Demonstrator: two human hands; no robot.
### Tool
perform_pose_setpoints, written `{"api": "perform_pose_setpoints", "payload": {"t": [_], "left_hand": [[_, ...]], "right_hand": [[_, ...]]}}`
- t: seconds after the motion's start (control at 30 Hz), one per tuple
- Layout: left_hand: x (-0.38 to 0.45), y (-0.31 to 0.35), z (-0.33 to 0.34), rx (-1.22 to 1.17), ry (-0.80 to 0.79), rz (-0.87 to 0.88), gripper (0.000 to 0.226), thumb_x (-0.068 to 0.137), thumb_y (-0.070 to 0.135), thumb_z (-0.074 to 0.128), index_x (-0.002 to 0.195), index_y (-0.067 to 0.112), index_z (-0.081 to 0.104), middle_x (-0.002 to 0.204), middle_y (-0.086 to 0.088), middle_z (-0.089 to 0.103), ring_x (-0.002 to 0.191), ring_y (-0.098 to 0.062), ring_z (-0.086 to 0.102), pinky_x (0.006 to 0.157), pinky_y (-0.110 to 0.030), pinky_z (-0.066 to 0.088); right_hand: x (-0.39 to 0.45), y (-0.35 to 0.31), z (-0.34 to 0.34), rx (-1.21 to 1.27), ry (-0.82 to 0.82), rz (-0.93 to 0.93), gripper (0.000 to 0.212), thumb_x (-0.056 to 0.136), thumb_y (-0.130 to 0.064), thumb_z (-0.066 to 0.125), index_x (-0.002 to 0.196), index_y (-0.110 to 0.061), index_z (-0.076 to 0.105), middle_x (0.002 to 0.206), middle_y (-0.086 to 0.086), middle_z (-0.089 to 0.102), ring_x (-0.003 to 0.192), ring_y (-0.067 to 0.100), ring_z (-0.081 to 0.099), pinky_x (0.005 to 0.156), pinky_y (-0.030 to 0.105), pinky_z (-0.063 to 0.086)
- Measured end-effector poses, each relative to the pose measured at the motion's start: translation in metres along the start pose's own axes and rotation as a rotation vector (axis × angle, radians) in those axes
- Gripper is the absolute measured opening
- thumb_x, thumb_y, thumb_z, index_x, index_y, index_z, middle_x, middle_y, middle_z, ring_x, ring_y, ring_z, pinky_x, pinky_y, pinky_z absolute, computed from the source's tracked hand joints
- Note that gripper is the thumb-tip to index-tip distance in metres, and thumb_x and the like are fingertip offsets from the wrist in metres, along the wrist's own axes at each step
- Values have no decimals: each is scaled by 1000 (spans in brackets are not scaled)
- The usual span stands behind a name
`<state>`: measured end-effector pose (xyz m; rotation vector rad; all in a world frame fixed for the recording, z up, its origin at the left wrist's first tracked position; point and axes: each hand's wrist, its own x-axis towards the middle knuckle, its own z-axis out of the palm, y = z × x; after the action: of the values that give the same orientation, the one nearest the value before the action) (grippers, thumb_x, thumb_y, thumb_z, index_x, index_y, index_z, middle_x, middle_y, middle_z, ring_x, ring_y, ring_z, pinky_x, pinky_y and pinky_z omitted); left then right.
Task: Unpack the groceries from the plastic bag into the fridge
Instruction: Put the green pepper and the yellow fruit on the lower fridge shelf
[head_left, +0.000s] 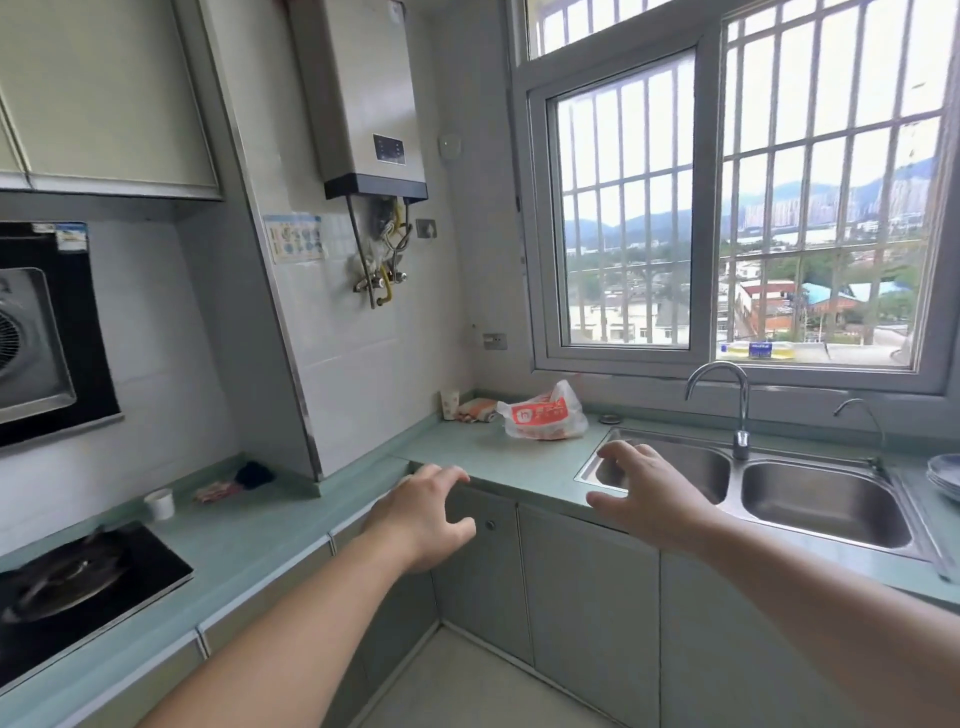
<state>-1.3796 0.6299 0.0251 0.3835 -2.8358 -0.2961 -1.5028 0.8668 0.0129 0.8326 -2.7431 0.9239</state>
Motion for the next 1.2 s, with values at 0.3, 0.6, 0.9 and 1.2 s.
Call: {"api": "perform_pose_setpoints", "payload": {"t": [0.3, 0.6, 0.9, 1.2], "left_hand": [[78, -24, 37, -77, -14, -20, 53, 84, 46, 57, 133, 33, 45, 139, 10, 46, 126, -14, 45, 98, -34, 44], [191, -83, 71, -138, -59, 24, 54, 84, 46, 55, 135, 34, 42, 139, 11, 44, 123, -14, 46, 93, -35, 46], [278, -119, 100, -100, -92, 83, 54, 86, 44, 53, 137, 33, 40, 143, 11, 42, 123, -15, 46, 85, -31, 45], [384, -144, 133, -37, -160, 60, 56, 86, 43, 55, 138, 32, 39, 144, 8, 40, 128, -16, 43, 97, -36, 44]], "right_hand": [[51, 24, 21, -70, -19, 19, 48, 83, -45, 61, 127, -33, 44, 120, -8, 46, 113, 14, 50, 89, 32, 47], [162, 23, 62, -141, -12, 132, 58, 84, -45, 62, 136, -29, 41, 127, 0, 46, 116, 20, 50, 96, 33, 43], [250, 16, 108, -205, -38, 88, 59, 85, -46, 59, 138, -30, 38, 133, -1, 44, 119, 20, 48, 98, 36, 44], [363, 50, 150, -172, -63, 40, 60, 87, -46, 59, 140, -28, 36, 136, 0, 43, 113, 18, 51, 92, 32, 45]]}}
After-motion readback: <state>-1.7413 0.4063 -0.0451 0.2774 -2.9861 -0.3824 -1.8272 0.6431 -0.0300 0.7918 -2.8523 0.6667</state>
